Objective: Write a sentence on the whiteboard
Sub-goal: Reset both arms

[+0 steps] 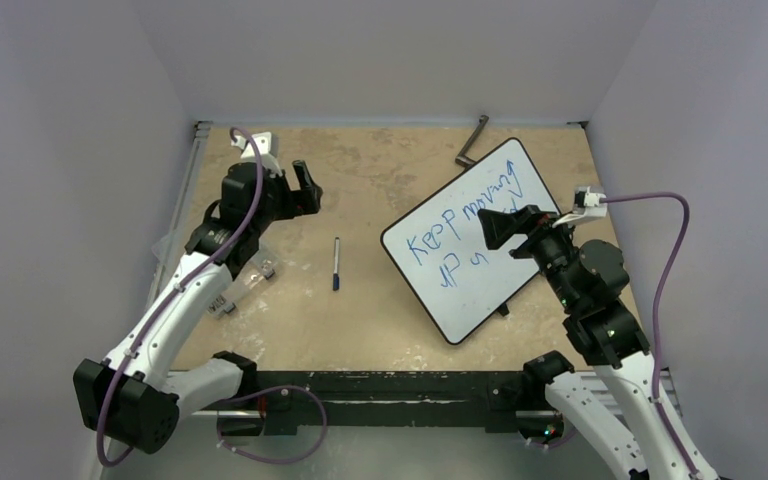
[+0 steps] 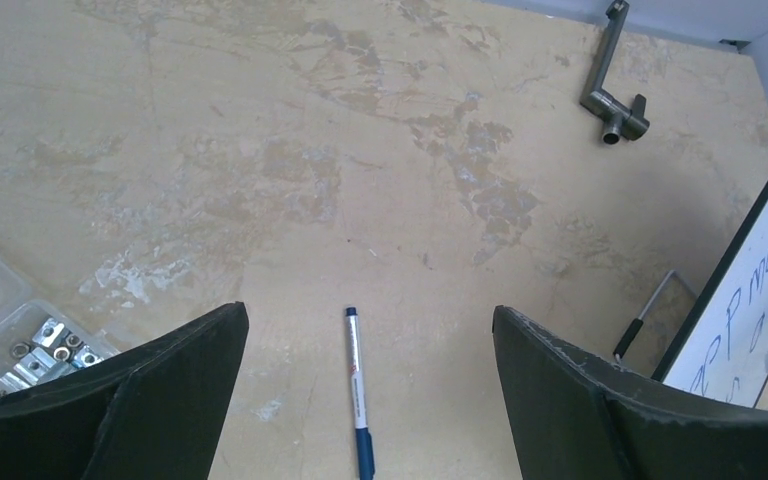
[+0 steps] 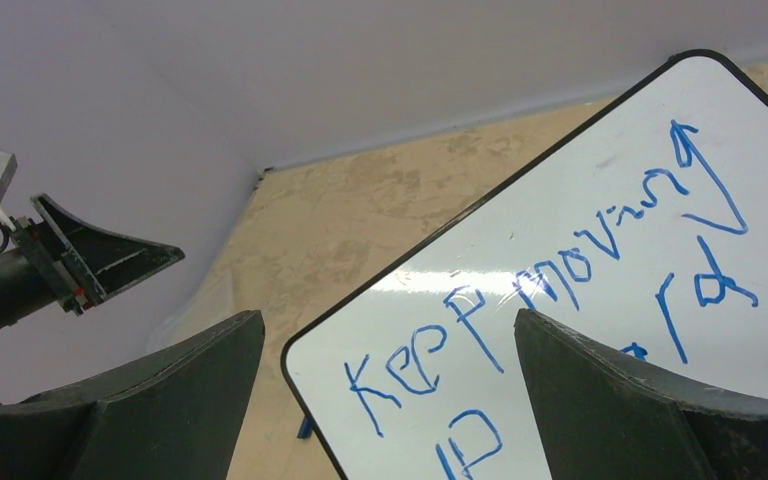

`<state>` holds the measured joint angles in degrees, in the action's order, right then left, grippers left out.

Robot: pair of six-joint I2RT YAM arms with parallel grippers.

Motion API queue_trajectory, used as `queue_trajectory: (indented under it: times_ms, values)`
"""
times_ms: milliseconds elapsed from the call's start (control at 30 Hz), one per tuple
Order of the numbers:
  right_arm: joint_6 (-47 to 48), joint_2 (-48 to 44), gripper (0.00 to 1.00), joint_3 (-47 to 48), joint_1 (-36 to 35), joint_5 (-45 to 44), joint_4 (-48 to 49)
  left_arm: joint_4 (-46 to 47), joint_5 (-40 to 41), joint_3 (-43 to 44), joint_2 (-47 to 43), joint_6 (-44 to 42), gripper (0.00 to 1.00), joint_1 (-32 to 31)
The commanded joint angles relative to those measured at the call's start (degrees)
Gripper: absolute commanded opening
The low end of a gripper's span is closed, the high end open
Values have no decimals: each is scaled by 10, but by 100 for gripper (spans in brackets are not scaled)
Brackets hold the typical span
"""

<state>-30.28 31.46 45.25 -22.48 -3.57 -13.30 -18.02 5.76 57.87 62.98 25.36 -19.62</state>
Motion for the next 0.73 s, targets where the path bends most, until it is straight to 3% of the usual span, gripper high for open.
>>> queue_trajectory:
  times_ms: [0,100,700]
  values:
    - [15,-1,99,5,-1,-12,8,5,-3,17,-12,-27,96,7]
    - [15,2,99,7,-1,-10,10,10,-2,12,-16,-34,100,9]
    - [22,25,99,24,-1,16,8,43,-16,-22,-34,-46,100,15]
